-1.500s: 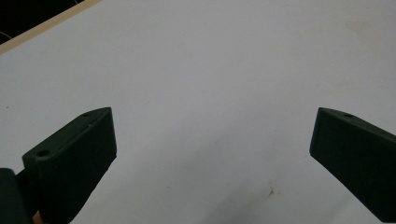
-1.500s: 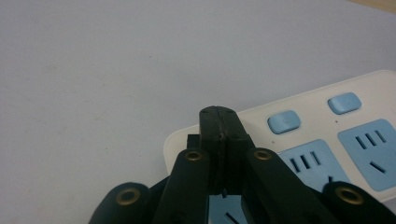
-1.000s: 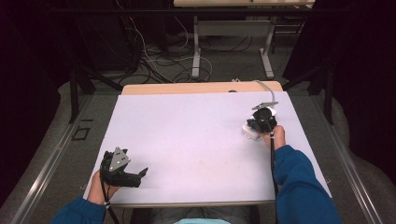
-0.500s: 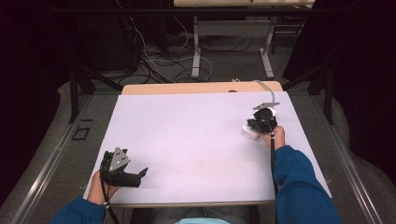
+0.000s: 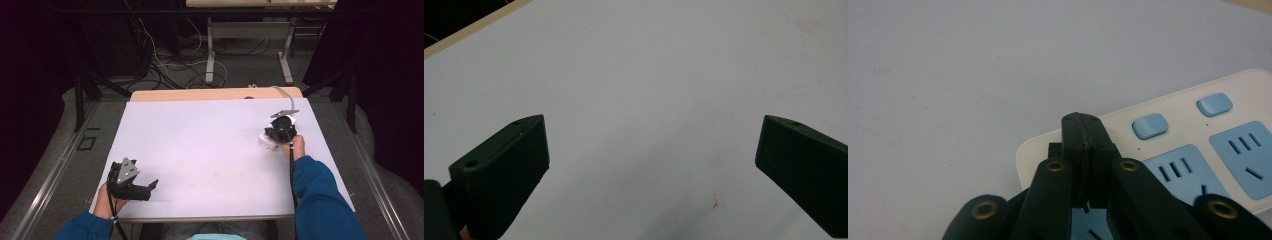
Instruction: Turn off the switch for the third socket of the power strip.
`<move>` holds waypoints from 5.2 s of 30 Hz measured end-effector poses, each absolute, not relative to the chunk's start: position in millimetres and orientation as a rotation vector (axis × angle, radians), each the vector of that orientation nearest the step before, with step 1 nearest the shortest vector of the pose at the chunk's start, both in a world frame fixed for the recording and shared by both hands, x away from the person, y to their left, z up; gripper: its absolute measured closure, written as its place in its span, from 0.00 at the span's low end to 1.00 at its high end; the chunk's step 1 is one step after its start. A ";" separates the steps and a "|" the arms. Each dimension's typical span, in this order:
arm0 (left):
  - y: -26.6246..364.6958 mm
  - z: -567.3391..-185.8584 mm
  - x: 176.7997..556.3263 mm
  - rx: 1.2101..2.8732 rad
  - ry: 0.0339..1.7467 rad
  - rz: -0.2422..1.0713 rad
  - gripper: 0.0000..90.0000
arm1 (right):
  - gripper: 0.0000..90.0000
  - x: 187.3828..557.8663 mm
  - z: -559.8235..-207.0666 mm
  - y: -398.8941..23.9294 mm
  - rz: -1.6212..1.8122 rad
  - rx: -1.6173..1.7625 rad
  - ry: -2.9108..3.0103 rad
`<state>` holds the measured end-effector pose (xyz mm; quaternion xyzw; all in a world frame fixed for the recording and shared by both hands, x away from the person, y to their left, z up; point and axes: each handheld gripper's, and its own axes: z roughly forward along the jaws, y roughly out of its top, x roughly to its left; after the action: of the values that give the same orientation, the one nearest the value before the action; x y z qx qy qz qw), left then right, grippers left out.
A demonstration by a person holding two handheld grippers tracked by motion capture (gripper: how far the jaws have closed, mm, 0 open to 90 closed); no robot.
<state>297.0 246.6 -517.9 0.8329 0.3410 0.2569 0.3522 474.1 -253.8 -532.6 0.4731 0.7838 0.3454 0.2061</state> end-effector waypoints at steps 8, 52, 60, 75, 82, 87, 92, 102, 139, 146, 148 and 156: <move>246.3 -518.1 296.5 2.149 0.887 0.657 0.01 | 1.00 474.1 -533.0 -253.3 0.968 1.332 2.174; 246.0 -518.0 296.7 2.153 0.885 0.670 0.01 | 1.00 473.8 -533.2 -254.3 0.970 1.345 2.172; 245.8 -518.2 296.7 2.152 0.887 0.666 0.01 | 1.00 473.8 -533.3 -254.5 0.972 1.347 2.171; 245.7 -518.1 296.7 2.153 0.881 0.670 0.01 | 1.00 474.1 -533.9 -254.9 0.978 1.353 2.172; 246.0 -517.7 296.8 2.156 0.882 0.668 0.01 | 1.00 473.8 -534.0 -254.5 0.968 1.341 2.171; 245.8 -518.0 296.2 2.151 0.885 0.657 0.01 | 1.00 473.6 -534.5 -255.1 0.977 1.337 2.171; 246.1 -517.8 296.6 2.157 0.881 0.665 0.01 | 1.00 473.7 -534.8 -256.1 0.974 1.325 2.177; 245.8 -517.9 296.1 2.152 0.882 0.658 0.01 | 1.00 472.3 -534.2 -249.9 0.963 1.315 2.193; 245.8 -517.7 296.3 2.159 0.877 0.675 0.01 | 1.00 472.3 -533.9 -249.1 0.955 1.314 2.188; 245.5 -518.3 296.2 2.154 0.884 0.659 0.01 | 1.00 472.3 -533.7 -249.1 0.961 1.321 2.186; 245.8 -517.8 296.4 2.159 0.878 0.674 0.01 | 1.00 472.4 -533.7 -249.6 0.962 1.322 2.190; 245.6 -517.9 296.4 2.157 0.878 0.669 0.01 | 1.00 471.7 -532.6 -249.7 0.975 1.300 2.184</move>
<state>296.4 245.6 -517.9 0.8334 0.3392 0.2585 0.3515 471.7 -249.7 -532.6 0.4672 0.7847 0.3503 0.2083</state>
